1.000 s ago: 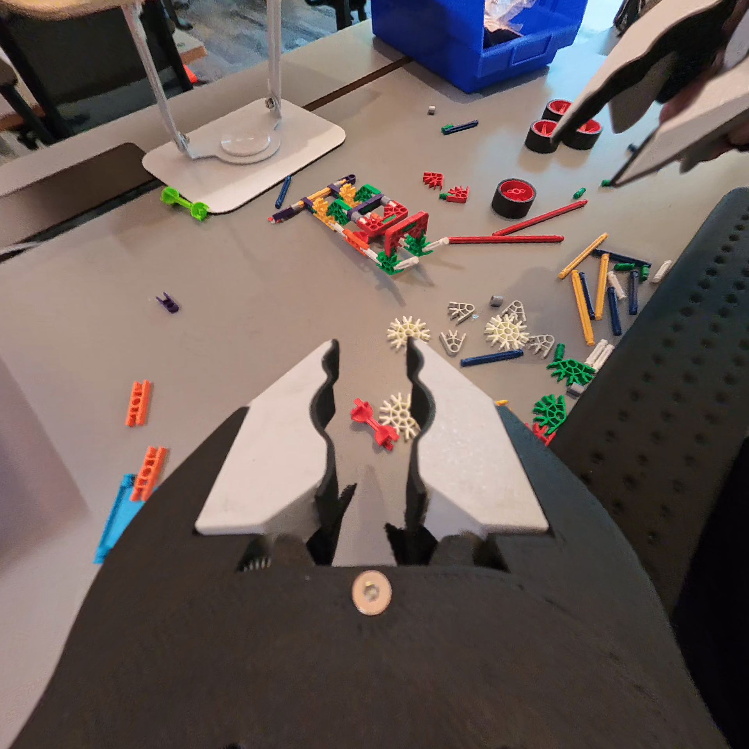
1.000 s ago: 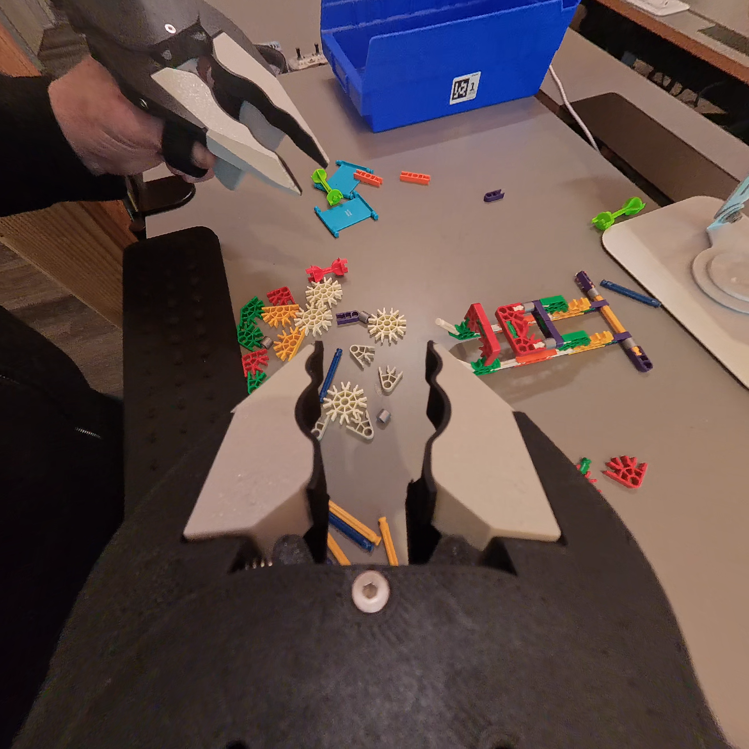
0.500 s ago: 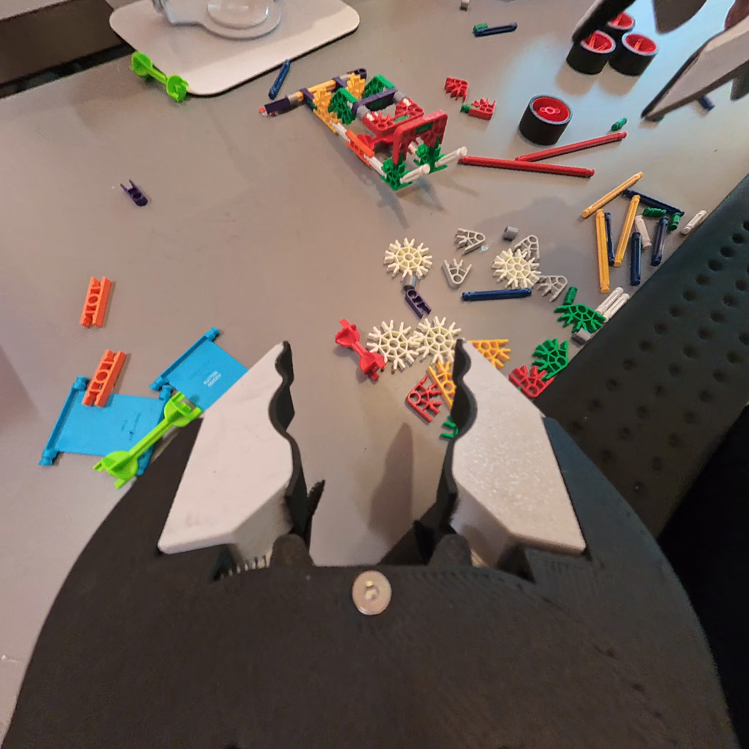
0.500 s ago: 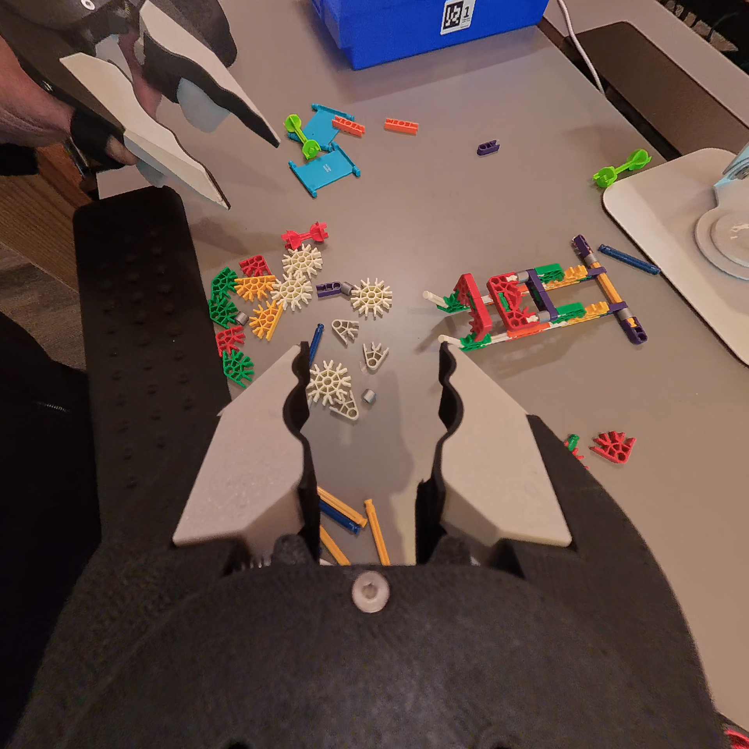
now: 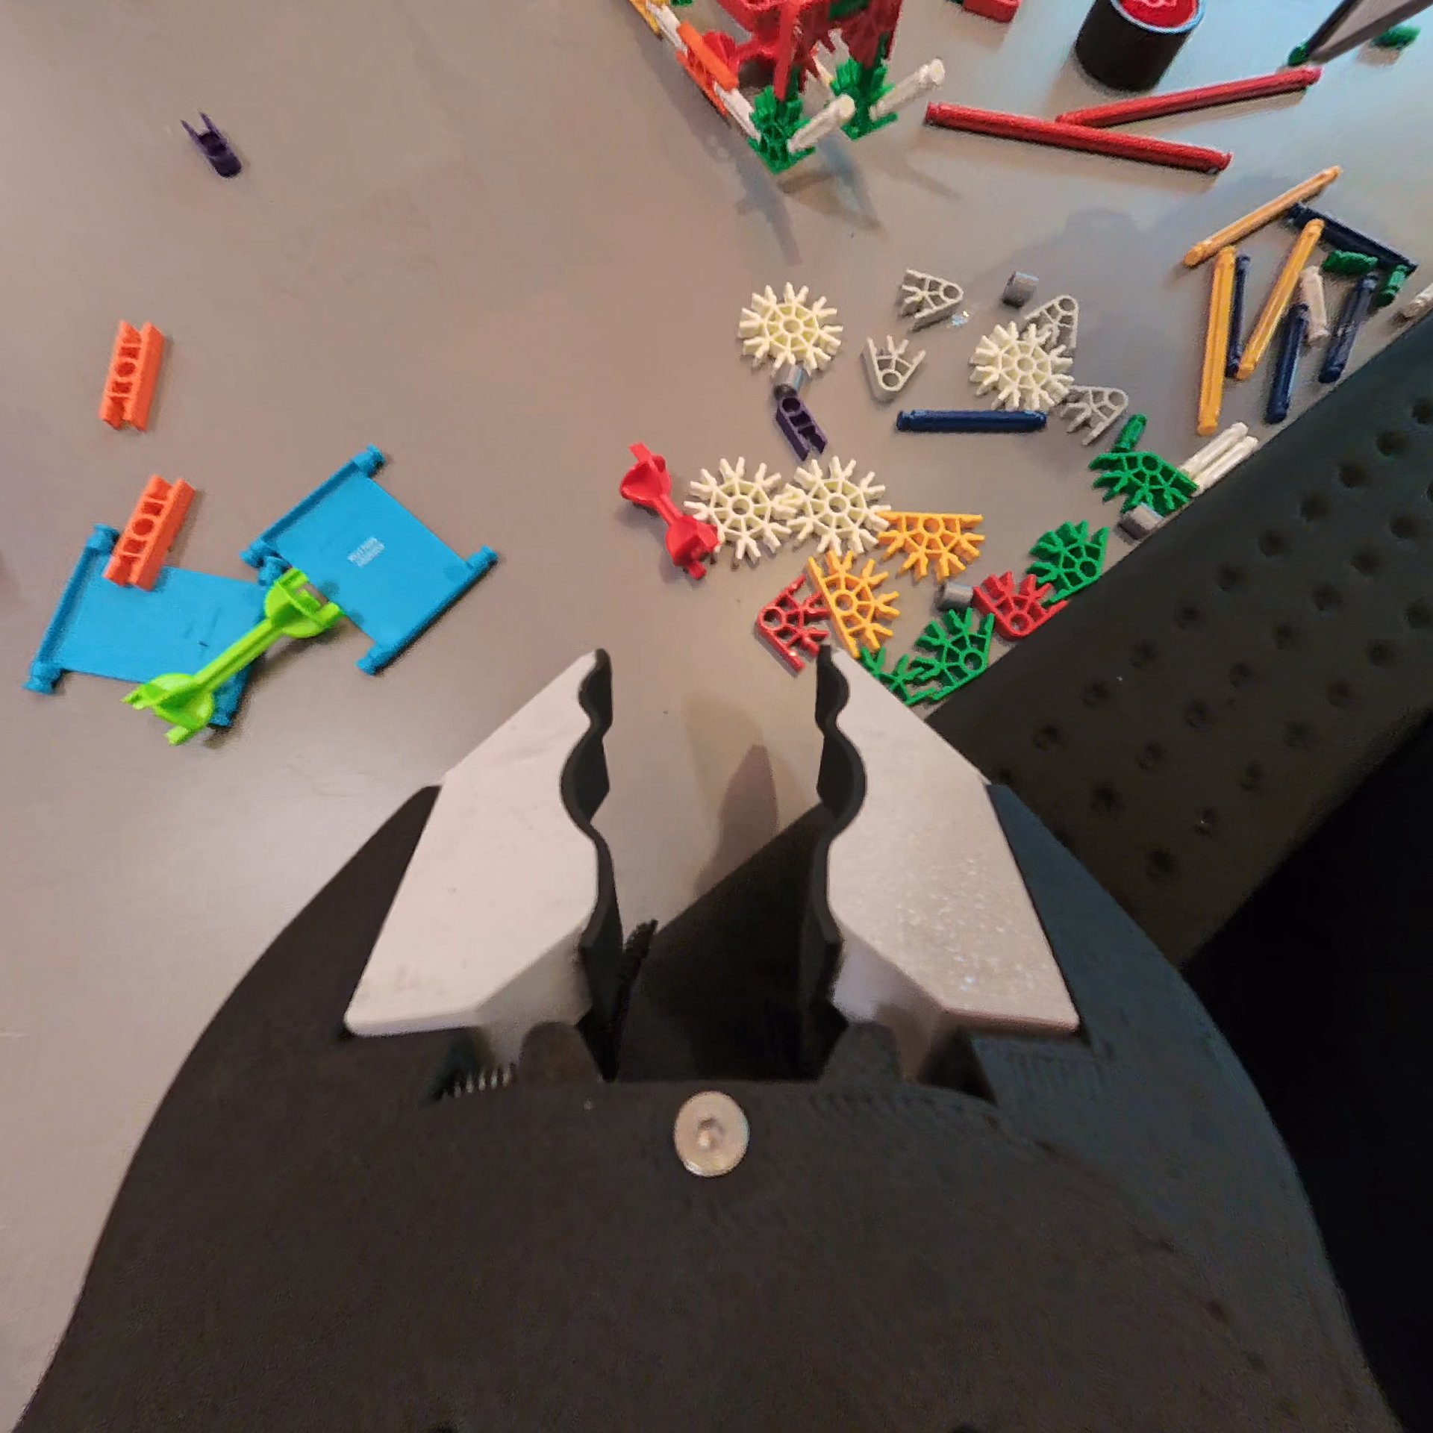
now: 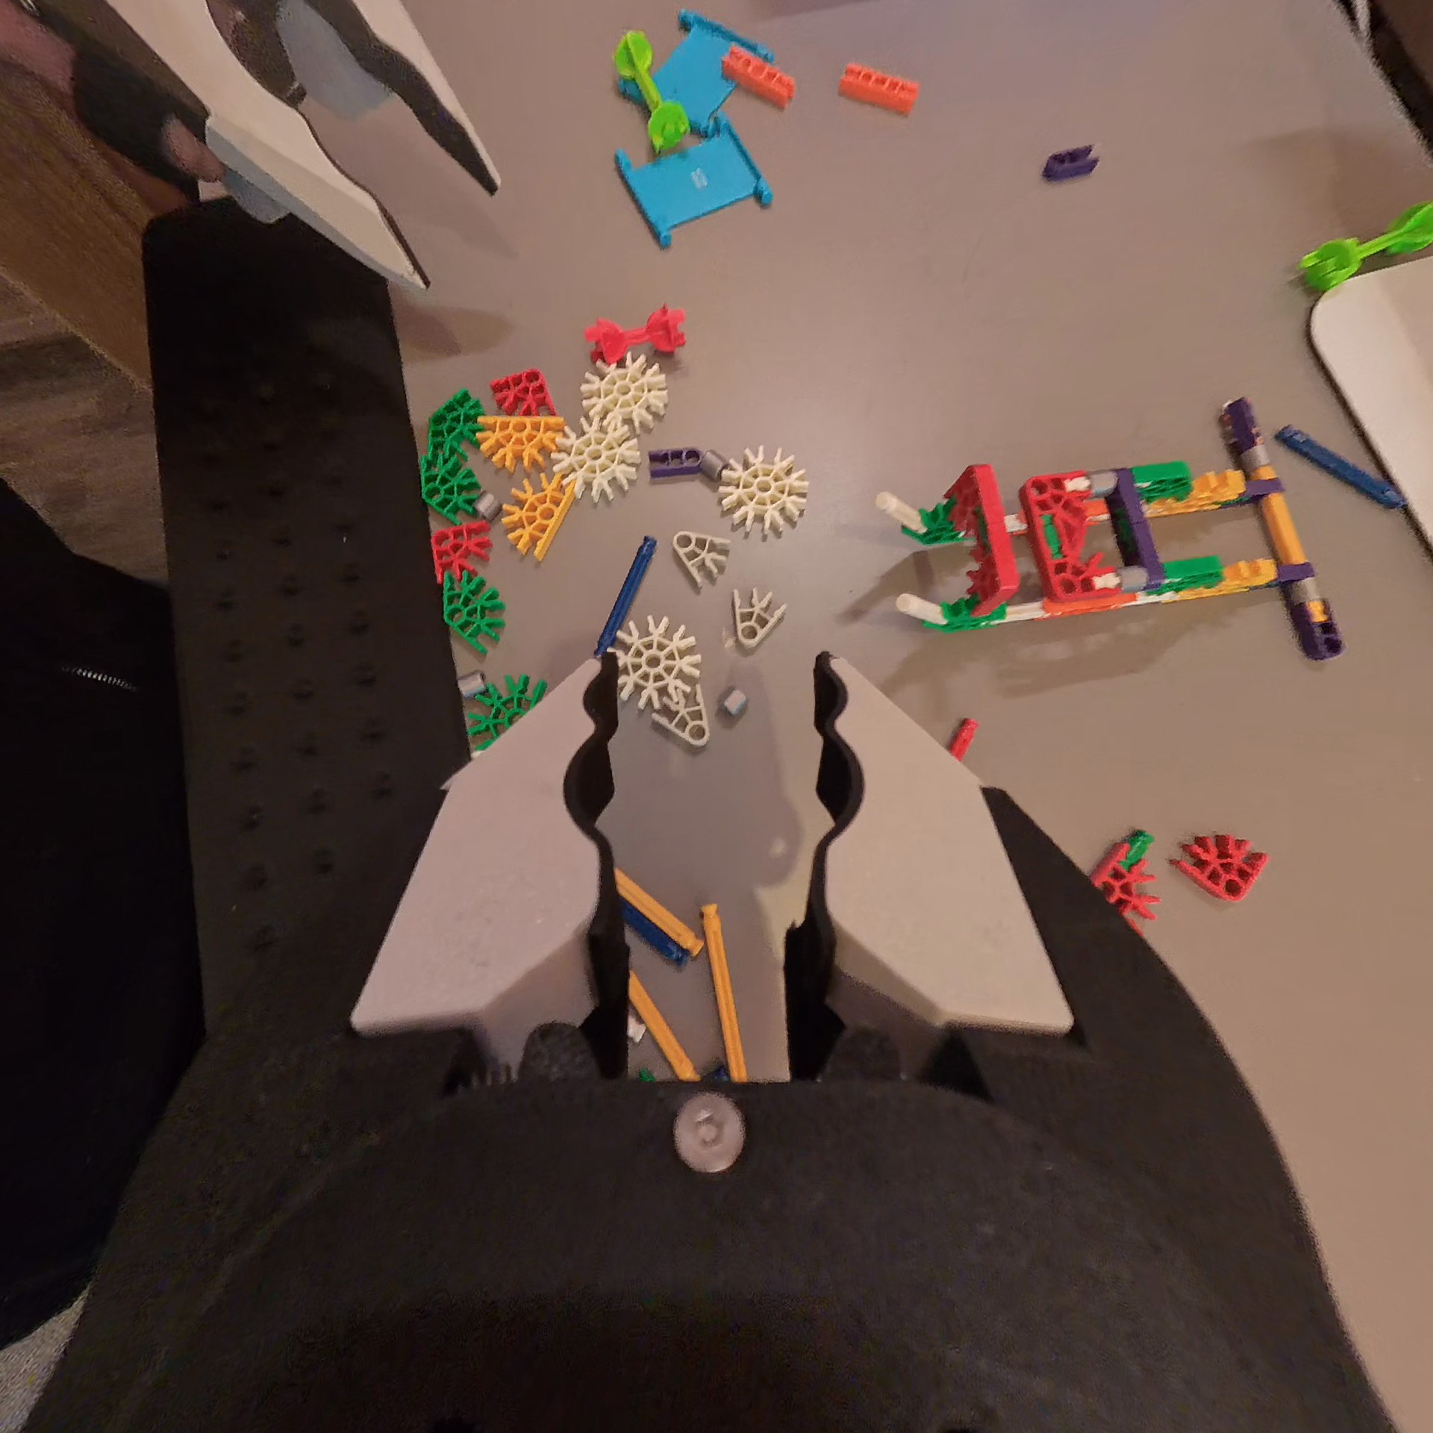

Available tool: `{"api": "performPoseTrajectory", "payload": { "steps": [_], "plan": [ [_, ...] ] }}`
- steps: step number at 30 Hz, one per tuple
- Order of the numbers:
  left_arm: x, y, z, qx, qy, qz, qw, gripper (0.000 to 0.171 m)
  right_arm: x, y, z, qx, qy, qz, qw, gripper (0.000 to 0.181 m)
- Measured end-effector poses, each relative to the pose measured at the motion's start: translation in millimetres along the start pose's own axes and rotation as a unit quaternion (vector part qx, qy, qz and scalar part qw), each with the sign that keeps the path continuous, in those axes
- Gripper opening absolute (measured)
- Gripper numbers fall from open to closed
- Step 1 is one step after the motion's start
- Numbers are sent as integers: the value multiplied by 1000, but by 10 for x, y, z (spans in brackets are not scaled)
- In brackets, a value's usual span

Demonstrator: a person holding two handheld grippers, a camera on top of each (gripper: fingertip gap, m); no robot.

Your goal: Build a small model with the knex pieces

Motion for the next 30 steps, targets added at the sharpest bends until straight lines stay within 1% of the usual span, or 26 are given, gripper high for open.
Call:
{"api": "performPoseTrajectory", "payload": {
  "steps": [2, 5, 6, 7, 9, 11, 13, 14, 15, 17, 20, 22, 23, 25, 28, 30],
  "plan": [
    [-41, 1, -28, 2, 1, -1, 1000, 49, 38, 60, -28, 13, -7, 3, 1000, 47],
    [-136, -61, -100, 1, 19, -7, 1000, 44, 84, 118, -23, 22, -13, 5, 1000, 45],
    [-184, -66, -143, 9, 31, -11, 999, 40, 89, 133, -12, 22, -12, 4, 1000, 45],
    [-239, -57, -190, 21, 45, -16, 999, 32, 92, 151, 1, 23, -12, 1, 1000, 44],
    [-304, -44, -273, 40, 46, -29, 998, 34, 98, 185, 27, 22, -10, -3, 1000, 44],
    [-437, -95, -337, 40, 68, -39, 996, 37, 119, 204, 42, 17, -11, -9, 1000, 44],
    [-552, -163, -406, 37, 71, -73, 994, 35, 180, 190, 24, 6, -19, -14, 1000, 40],
    [-576, -145, -457, 56, 70, -89, 992, 36, 225, 157, -2, -3, -25, -18, 1000, 39],
    [-570, -131, -499, 70, 65, -99, 991, 39, 281, 108, -48, -12, -32, -25, 999, 38],
    [-546, -148, -512, 67, 64, -96, 991, 39, 403, -5, -211, -20, -41, -41, 998, 36],
    [-427, -148, -445, 56, 54, -74, 994, 41, 593, -146, -573, -13, -53, -51, 997, 37],
    [-343, -134, -391, 49, 49, -56, 996, 42, 651, -167, -803, 6, -52, -60, 997, 35],
    [-310, -126, -368, 46, 46, -50, 997, 42, 657, -168, -892, 15, -46, -59, 997, 30],
    [-284, -118, -335, 40, 45, -42, 997, 42, 678, -151, -1035, 35, -49, -60, 996, 28],
    [-283, -112, -300, 29, 39, -41, 998, 41, 712, -152, -1163, 48, -55, -52, 996, 29],
    [-268, -96, -277, 20, 41, -32, 998, 41, 733, -132, -1232, 69, -52, -40, 995, 28]
  ]
}}
Point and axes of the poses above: each gripper's, where its closed fingertips meet, z back along the fingers, y out of its underside, x = y × z across the jaws, the point moved 4 cm from there along z, back along the fingers, and after that the axes turned 4 degrees about z, right-handed, at the moved point
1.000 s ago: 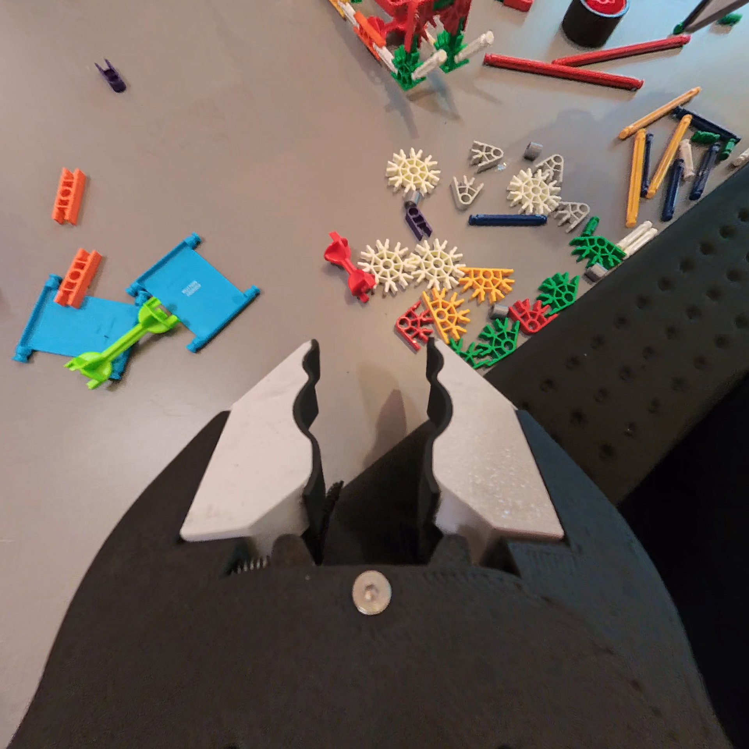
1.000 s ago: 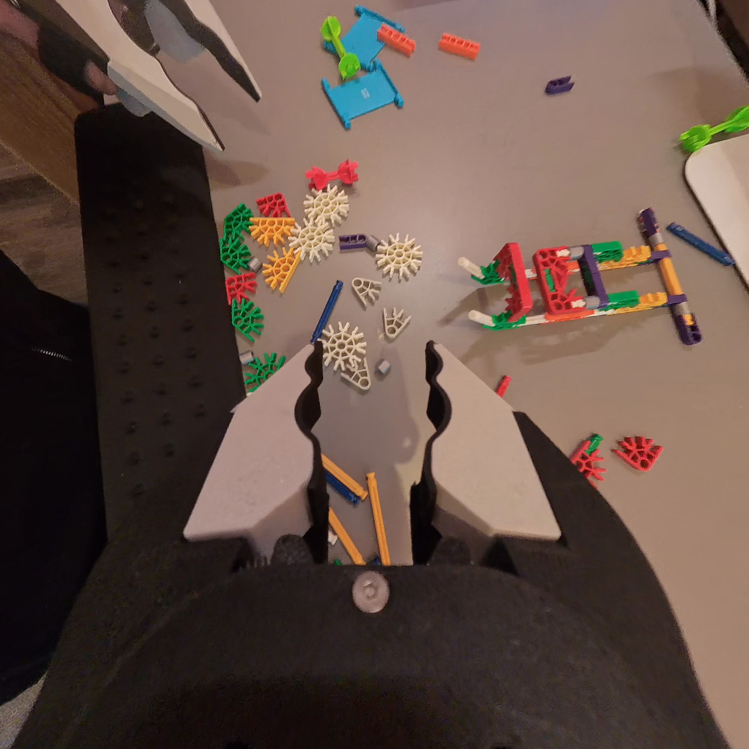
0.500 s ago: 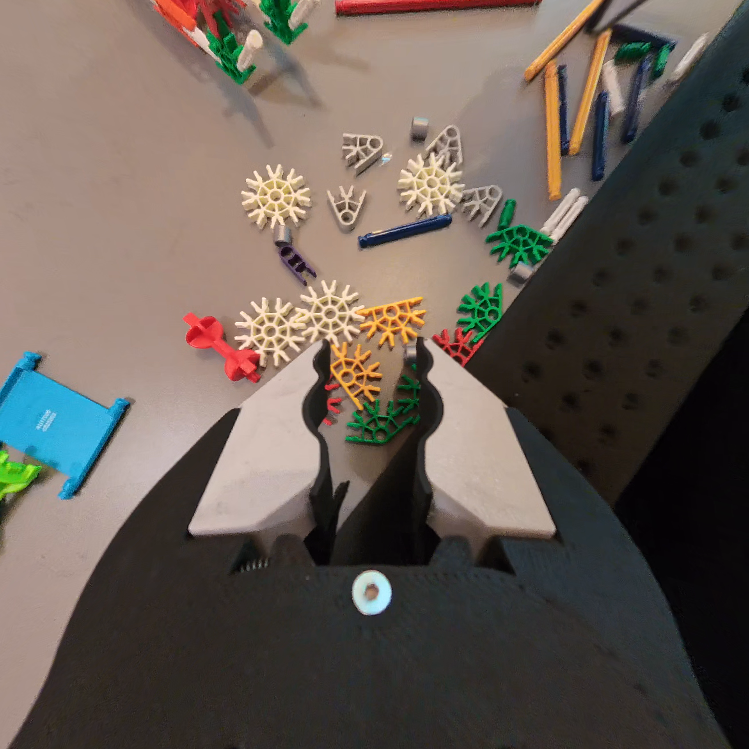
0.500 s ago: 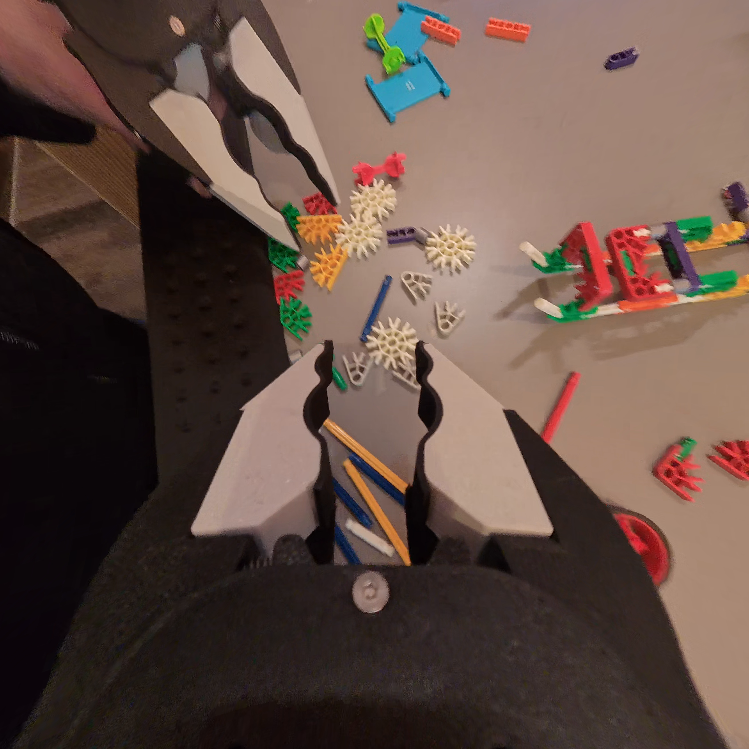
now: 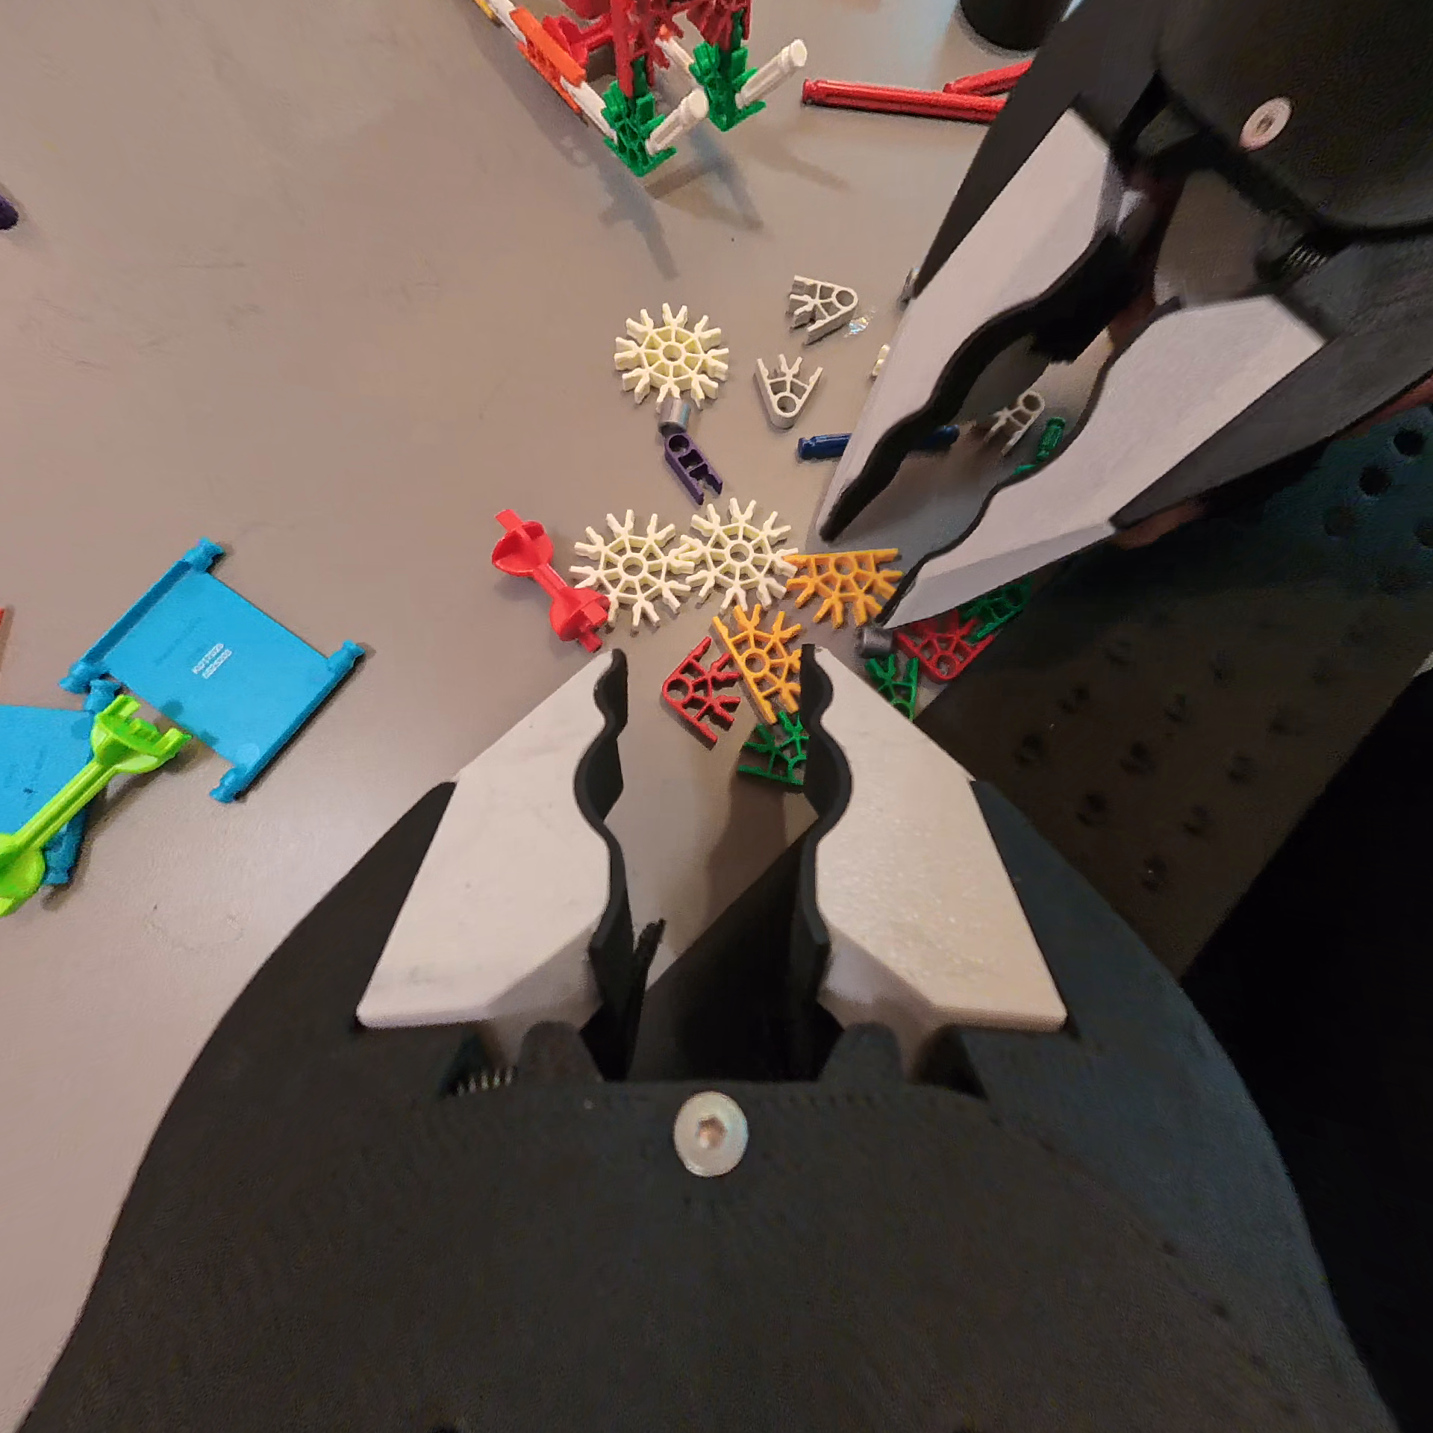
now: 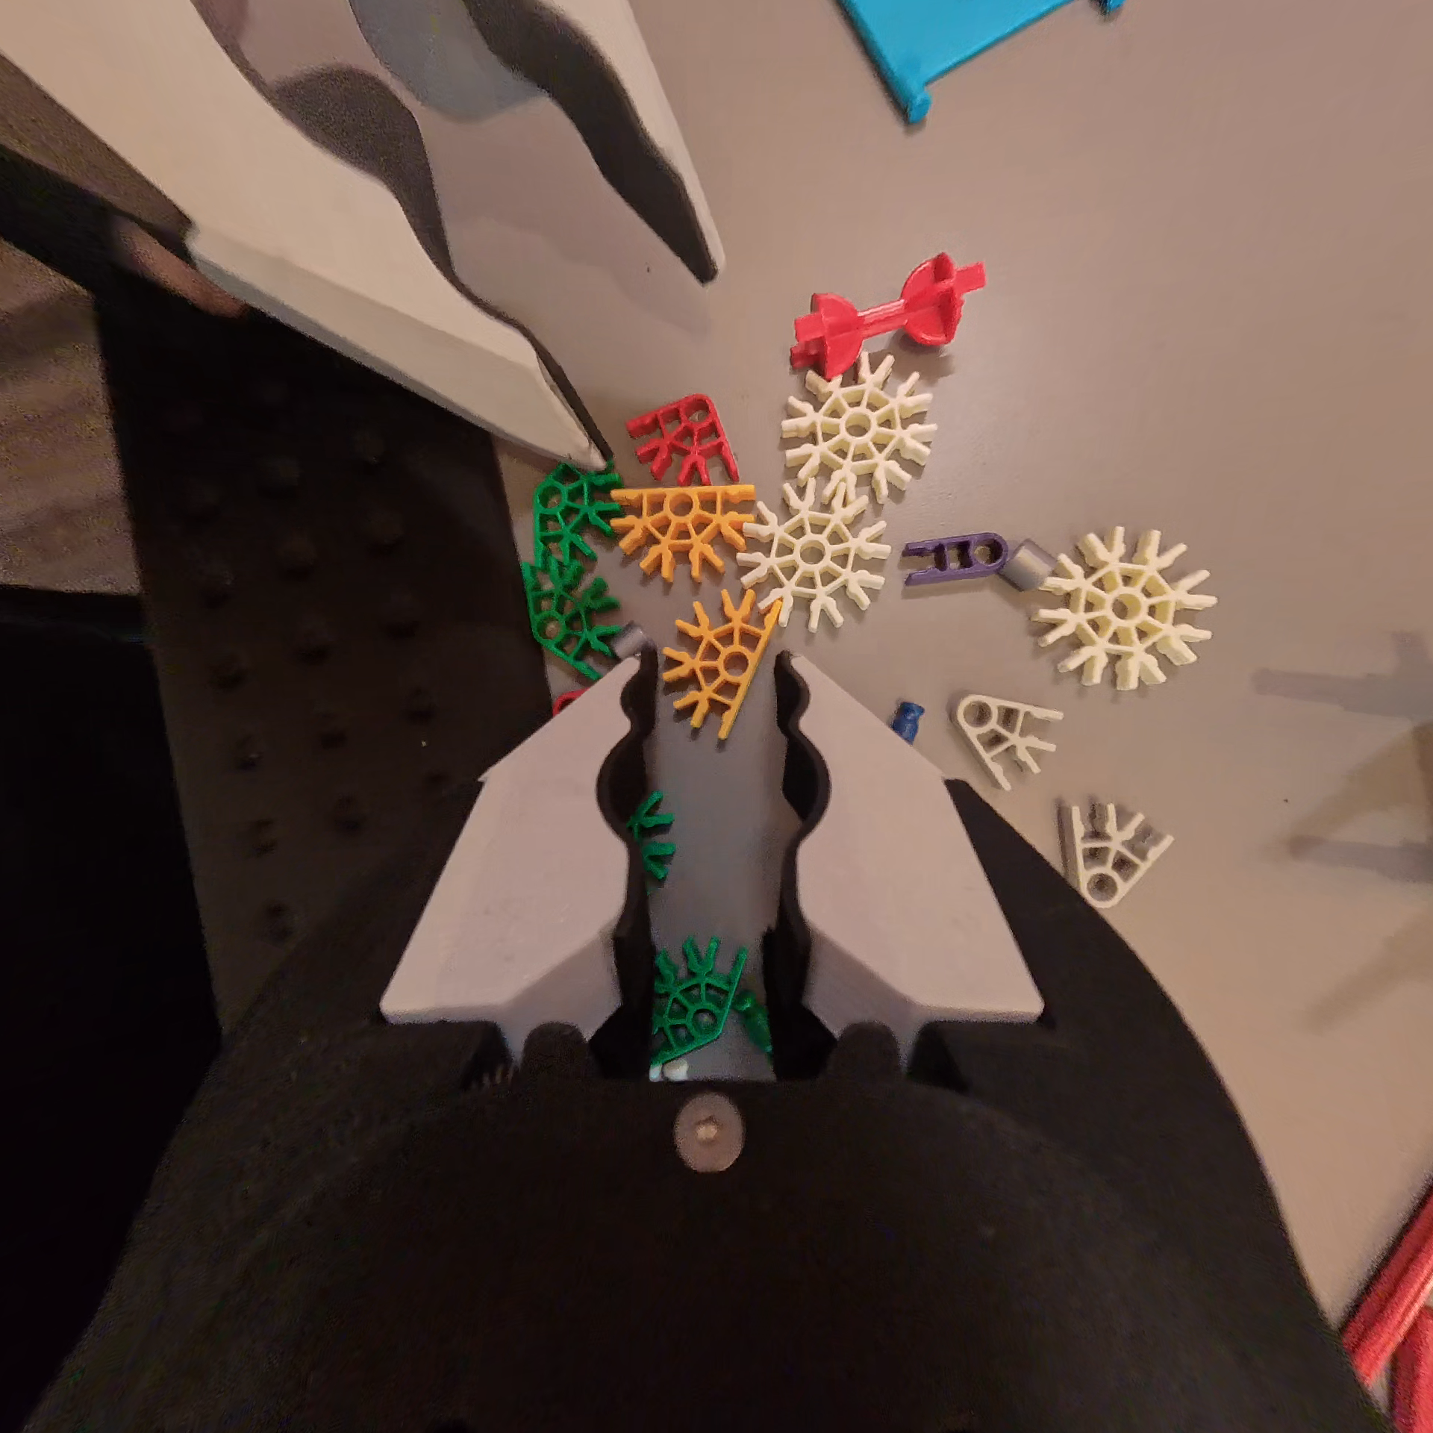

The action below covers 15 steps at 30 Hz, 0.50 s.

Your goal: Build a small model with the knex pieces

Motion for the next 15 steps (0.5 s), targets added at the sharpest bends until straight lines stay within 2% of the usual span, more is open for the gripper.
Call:
{"api": "performPoseTrajectory", "payload": {
  "steps": [2, 8, 15],
  "plan": [
    [31, 15, 24, -10, 2, 11, 1000, 40, 0, -18, -43, 5, 10, 16, 1000, 23],
    [93, 12, 55, -22, 11, 11, 1000, 40, -30, -36, -52, 9, 17, 12, 1000, 22],
    [169, -63, 73, -43, 22, 10, 999, 40, -86, -78, 202, -28, 5, 2, 1000, 22]
  ]
}}
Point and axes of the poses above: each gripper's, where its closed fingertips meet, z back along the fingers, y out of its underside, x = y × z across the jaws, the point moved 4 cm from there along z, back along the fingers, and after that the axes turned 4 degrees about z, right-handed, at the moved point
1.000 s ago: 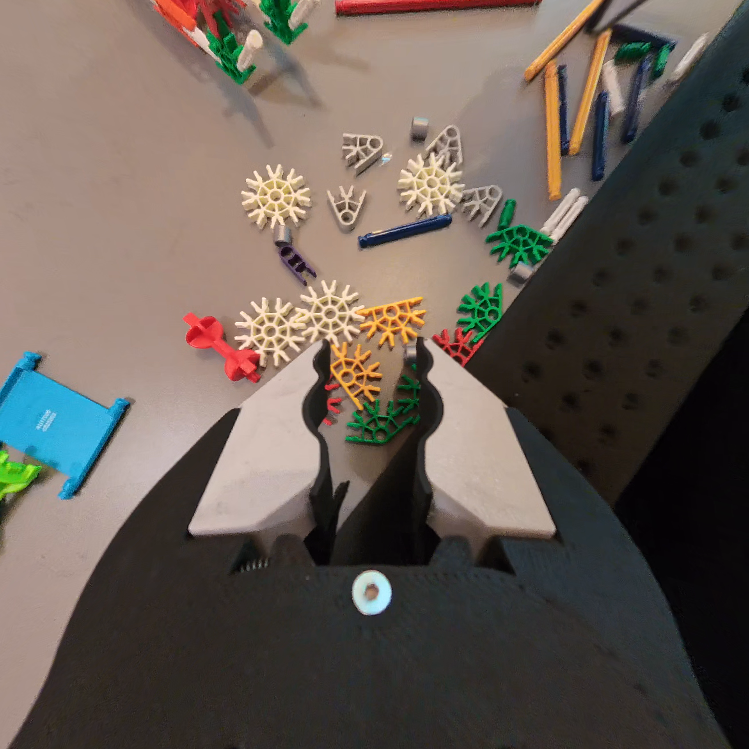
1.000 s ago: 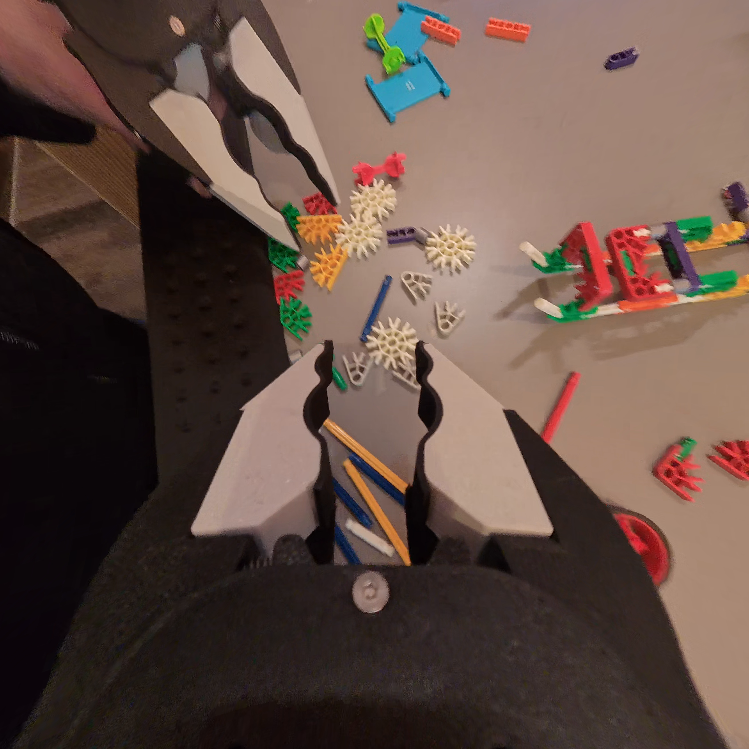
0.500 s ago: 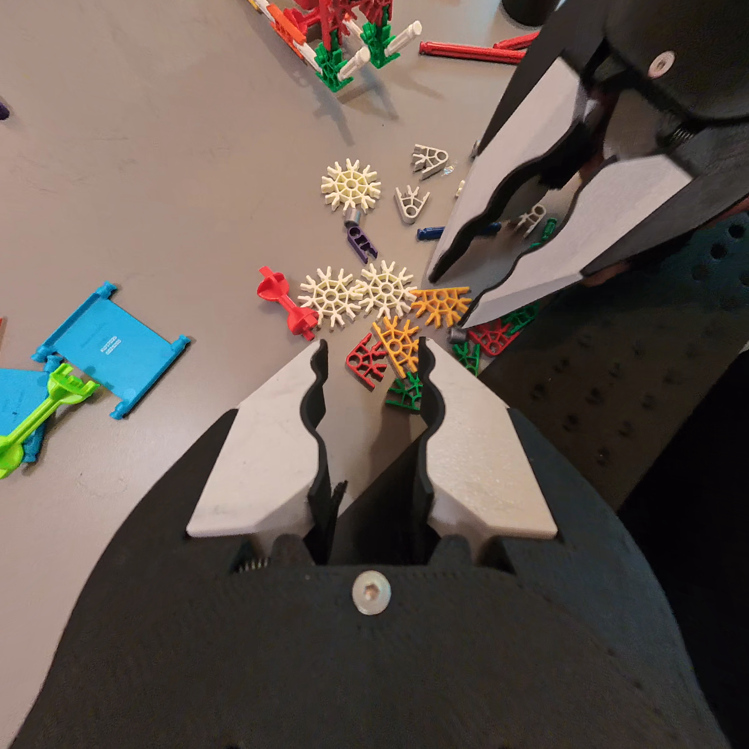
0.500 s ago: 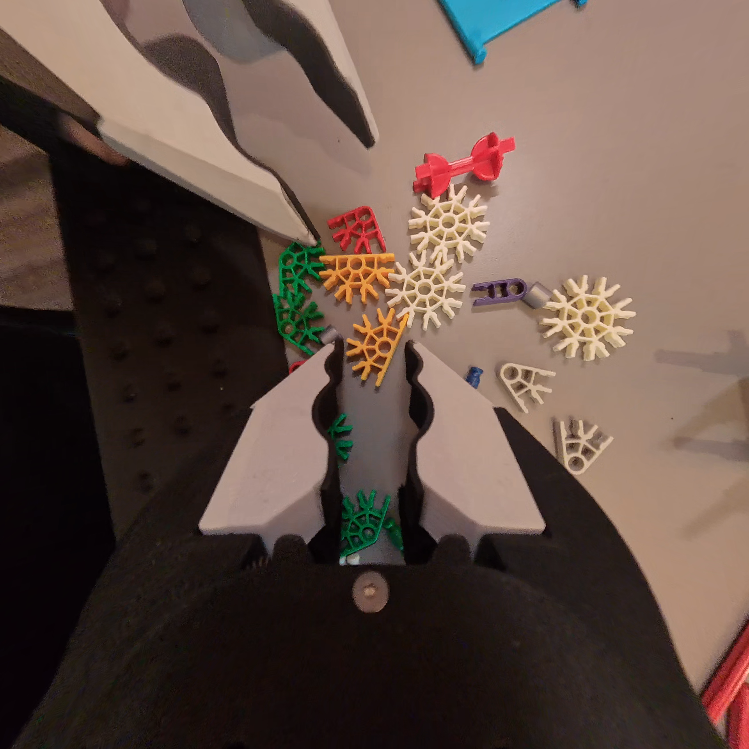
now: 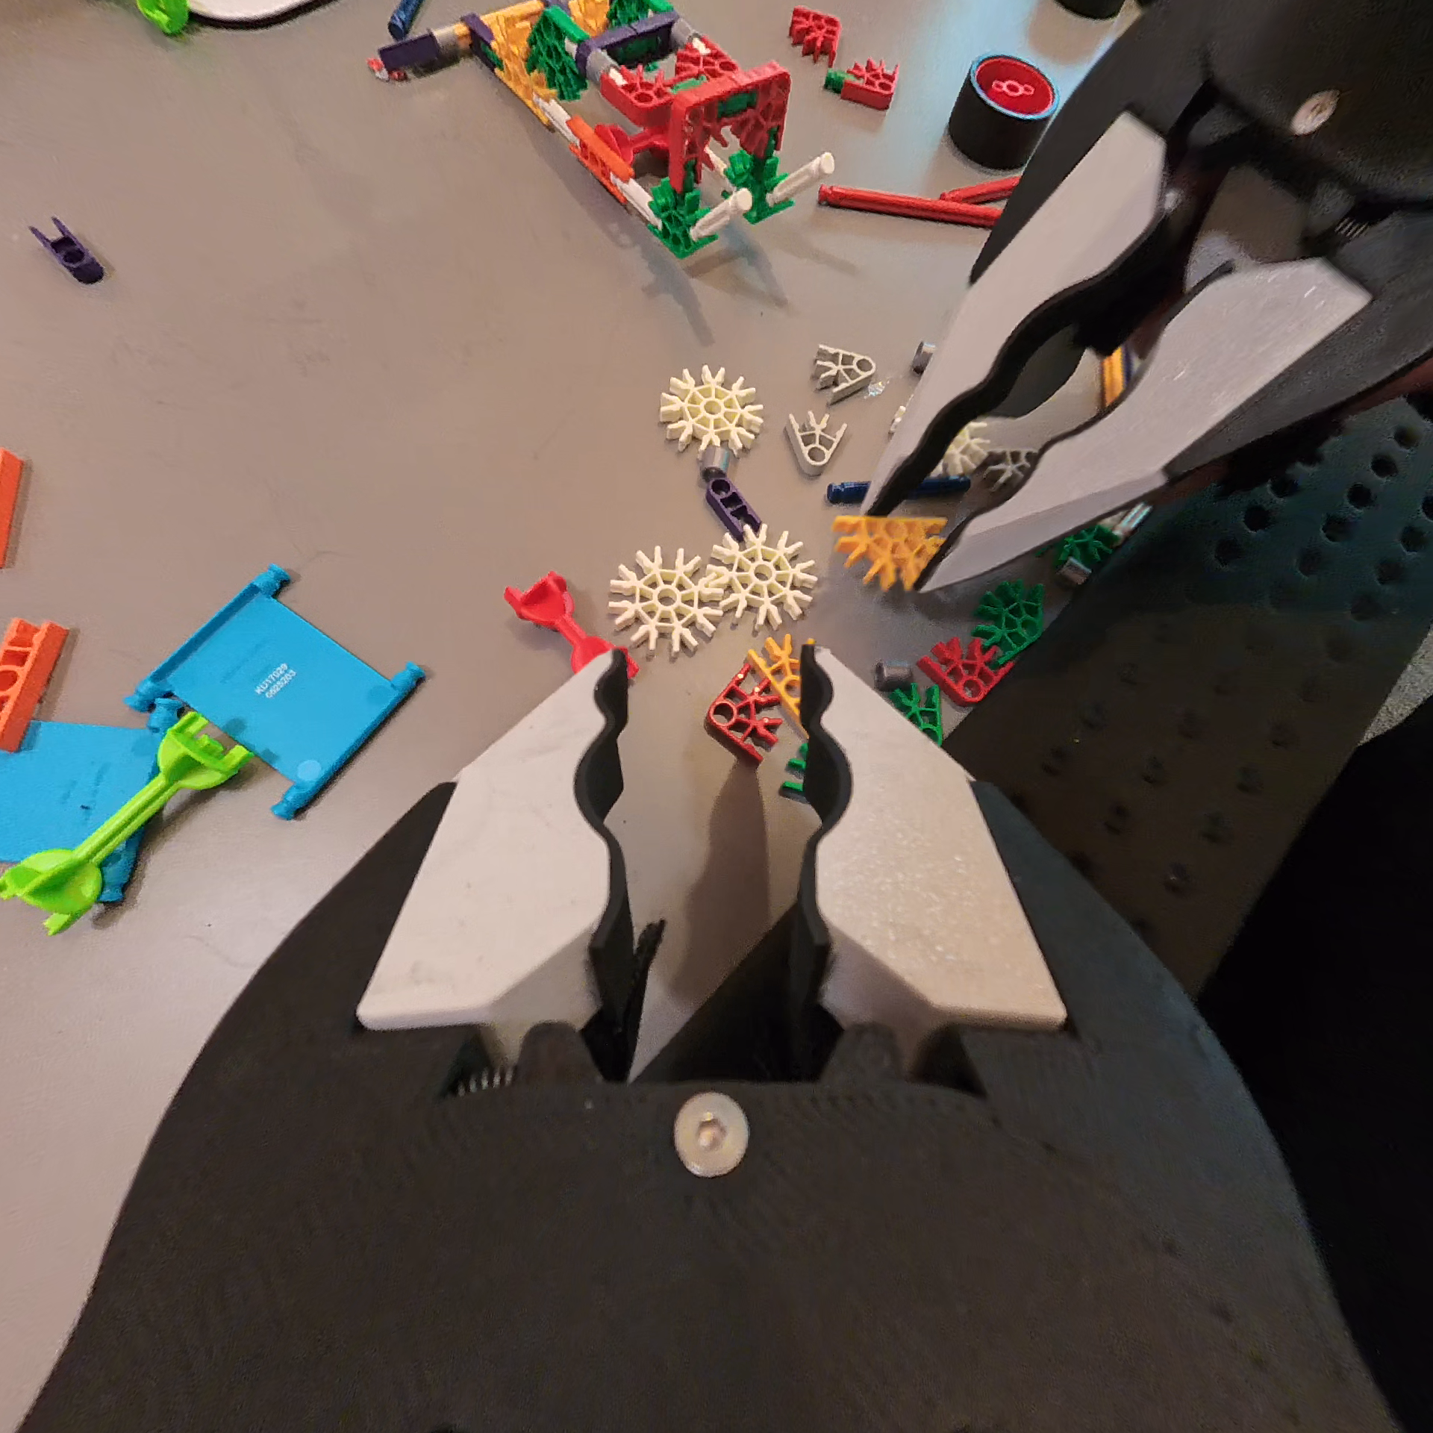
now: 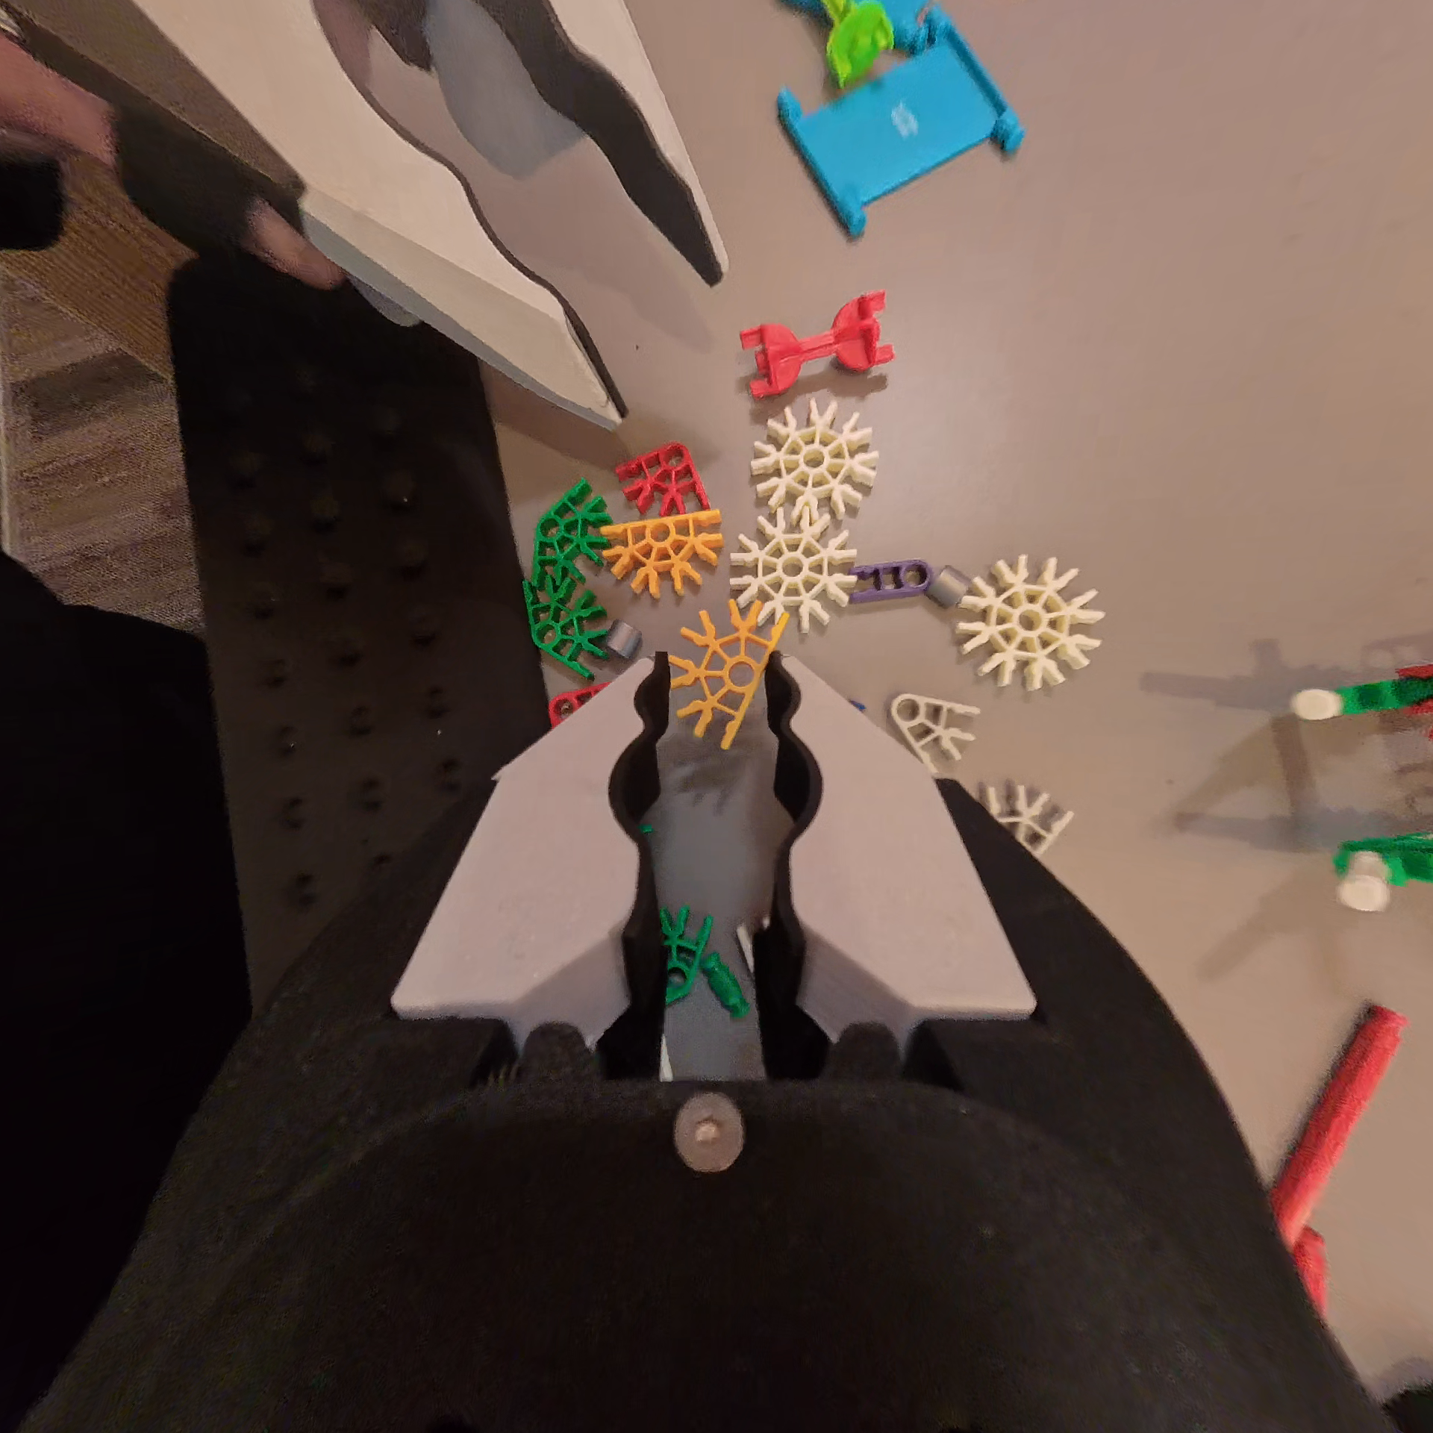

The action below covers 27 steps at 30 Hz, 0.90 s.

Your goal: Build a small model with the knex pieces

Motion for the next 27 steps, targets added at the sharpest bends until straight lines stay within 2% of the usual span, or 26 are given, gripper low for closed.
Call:
{"api": "performPoseTrajectory", "payload": {
  "steps": [5, 9, 11, 14, 17, 22, 27],
  "plan": [
    [72, 62, -17, 0, 0, 9, 1000, 42, -207, -251, 314, -27, -4, 37, 999, 22],
    [98, 114, -13, -4, -3, 20, 1000, 43, -614, -632, 516, -32, -8, 114, 993, 22],
    [96, 141, 0, -5, -5, 21, 1000, 43, -889, -796, 504, -3, -5, 159, 987, 22],
    [82, 177, 13, -9, -8, 25, 1000, 43, -1228, -984, 313, 44, -37, 216, 975, 22],
    [92, 184, 26, -20, -15, 27, 999, 43, -1512, -1016, -6, 103, -63, 275, 954, 22],
    [133, 151, 88, -46, -28, 43, 998, 43, -1565, -953, -427, 149, -129, 334, 922, 22],
    [139, 168, 100, -49, -32, 47, 997, 43, -1596, -765, -716, 169, -177, 337, 909, 22]
  ]
}}
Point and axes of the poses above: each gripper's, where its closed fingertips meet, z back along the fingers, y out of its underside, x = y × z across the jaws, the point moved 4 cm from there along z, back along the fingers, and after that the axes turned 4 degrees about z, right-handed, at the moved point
